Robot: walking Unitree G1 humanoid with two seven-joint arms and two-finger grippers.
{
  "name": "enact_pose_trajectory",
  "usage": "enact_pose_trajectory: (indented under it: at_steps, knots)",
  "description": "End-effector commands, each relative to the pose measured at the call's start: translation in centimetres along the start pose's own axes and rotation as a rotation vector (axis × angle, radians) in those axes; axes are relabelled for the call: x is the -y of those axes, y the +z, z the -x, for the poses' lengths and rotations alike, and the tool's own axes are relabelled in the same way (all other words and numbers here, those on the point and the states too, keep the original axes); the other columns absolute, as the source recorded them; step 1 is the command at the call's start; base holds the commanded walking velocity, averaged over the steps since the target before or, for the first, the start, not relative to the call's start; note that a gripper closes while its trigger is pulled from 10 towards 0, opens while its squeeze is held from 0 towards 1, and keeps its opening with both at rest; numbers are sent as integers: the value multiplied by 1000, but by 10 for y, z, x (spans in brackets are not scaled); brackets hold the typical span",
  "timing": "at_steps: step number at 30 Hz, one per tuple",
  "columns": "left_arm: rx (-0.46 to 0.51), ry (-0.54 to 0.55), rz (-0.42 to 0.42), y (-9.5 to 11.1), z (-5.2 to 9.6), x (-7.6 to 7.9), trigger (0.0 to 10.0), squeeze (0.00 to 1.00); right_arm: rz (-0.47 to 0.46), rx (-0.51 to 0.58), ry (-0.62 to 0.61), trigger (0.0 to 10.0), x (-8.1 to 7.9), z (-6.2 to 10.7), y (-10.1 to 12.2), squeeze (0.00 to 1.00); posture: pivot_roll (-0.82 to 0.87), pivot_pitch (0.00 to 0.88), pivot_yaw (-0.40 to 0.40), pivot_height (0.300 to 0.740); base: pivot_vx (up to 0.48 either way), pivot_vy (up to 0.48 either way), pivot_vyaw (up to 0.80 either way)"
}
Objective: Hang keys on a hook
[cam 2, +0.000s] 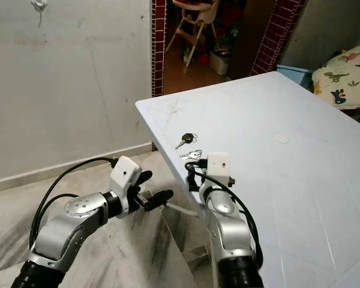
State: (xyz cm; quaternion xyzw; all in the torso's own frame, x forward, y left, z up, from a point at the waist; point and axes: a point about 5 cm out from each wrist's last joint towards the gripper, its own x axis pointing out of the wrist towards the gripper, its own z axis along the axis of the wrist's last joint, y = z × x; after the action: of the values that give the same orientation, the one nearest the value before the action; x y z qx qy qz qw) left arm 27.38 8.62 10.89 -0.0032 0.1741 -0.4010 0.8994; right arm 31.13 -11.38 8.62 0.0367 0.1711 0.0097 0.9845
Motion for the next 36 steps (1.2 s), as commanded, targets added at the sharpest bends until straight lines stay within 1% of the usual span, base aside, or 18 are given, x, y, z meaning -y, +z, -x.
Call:
enact_pose_trajectory:
  at_steps: [1, 2, 3, 7, 9, 11, 13, 17, 22, 30, 36]
  knots:
    - [12, -23, -20, 7, 0, 5, 10000, 0, -7, -15, -31, 9373, 7, -3, -3, 0, 129, 0, -92, 740, 0, 0, 0]
    - [12, -25, -18, 7, 0, 5, 10000, 0, -25, -23, -36, 2157, 8, -4, -4, 0, 131, 0, -93, 740, 0, 0, 0]
    - [11, -27, -13, 7, 1, 5, 10000, 0, -40, -32, -41, 0, 10, -5, -6, 0, 131, 0, -93, 740, 0, 0, 0]
    - [8, -30, -8, 8, 2, 6, 10000, 0, -56, -73, -74, 0, 18, -7, -13, 0, 132, 0, -93, 740, 0, 0, 0]
    - [5, -34, -8, 8, 3, 6, 10000, 0, -64, -105, -116, 0, 27, -7, -21, 0, 131, 0, -94, 740, 0, 0, 0]
    - [4, -34, -10, 8, 3, 6, 10000, 0, -84, -111, -119, 0, 29, -7, -23, 0, 130, 0, -93, 740, 0, 0, 0]
    - [3, -35, -9, 9, 3, 6, 10000, 0, -81, -118, -122, 0, 30, -6, -25, 0, 128, 0, -91, 740, 0, 0, 0]
    - [1, -38, -10, 9, 2, 7, 10000, 0, -102, -125, -113, 0, 29, -7, -28, 0, 128, 0, -91, 740, 0, 0, 0]
    - [1, -39, -11, 9, 2, 7, 10000, 0, -123, -124, -84, 0, 24, -8, -28, 0, 125, 0, -91, 740, 0, 0, 0]
    - [-6, -36, -2, 6, 3, 7, 10000, 0, -122, -122, -26, 0, 15, -11, -27, 0, 124, 0, -87, 740, 0, 0, 0]
    - [-4, -40, -6, 8, 1, 8, 10000, 0, -125, -130, -17, 0, 15, -12, -29, 0, 127, 0, -86, 740, 0, 0, 0]
